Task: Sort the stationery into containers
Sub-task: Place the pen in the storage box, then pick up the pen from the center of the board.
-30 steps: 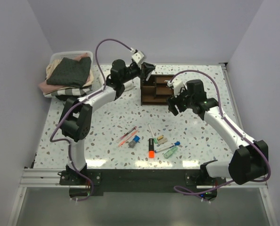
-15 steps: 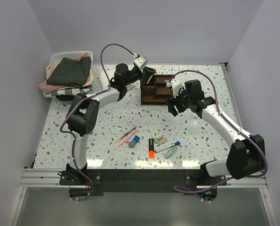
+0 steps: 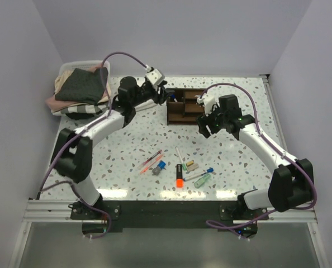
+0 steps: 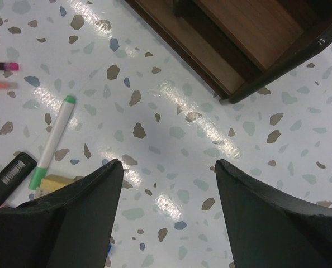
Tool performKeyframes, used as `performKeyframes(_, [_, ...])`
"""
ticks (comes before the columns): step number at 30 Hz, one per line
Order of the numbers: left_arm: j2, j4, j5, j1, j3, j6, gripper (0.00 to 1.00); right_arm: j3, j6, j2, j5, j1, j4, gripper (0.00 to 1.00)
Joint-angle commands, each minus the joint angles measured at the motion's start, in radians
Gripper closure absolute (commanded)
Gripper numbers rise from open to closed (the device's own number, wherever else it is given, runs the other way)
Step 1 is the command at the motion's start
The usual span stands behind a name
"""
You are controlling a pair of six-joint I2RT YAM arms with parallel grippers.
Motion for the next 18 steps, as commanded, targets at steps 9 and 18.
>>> performKeyframes(9, [-0.374, -1.185, 0.164, 0.012, -0.105, 0.459, 0.48, 0.014, 0.021, -0.036, -0.061, -0.001, 0.043, 0.28])
performKeyframes(18, [-0.196, -1.192, 0.072, -0.029, -0.161, 0.414, 0.6, -0.007, 0.041, -0.059, -0.083, -0.001, 0.046, 0.28])
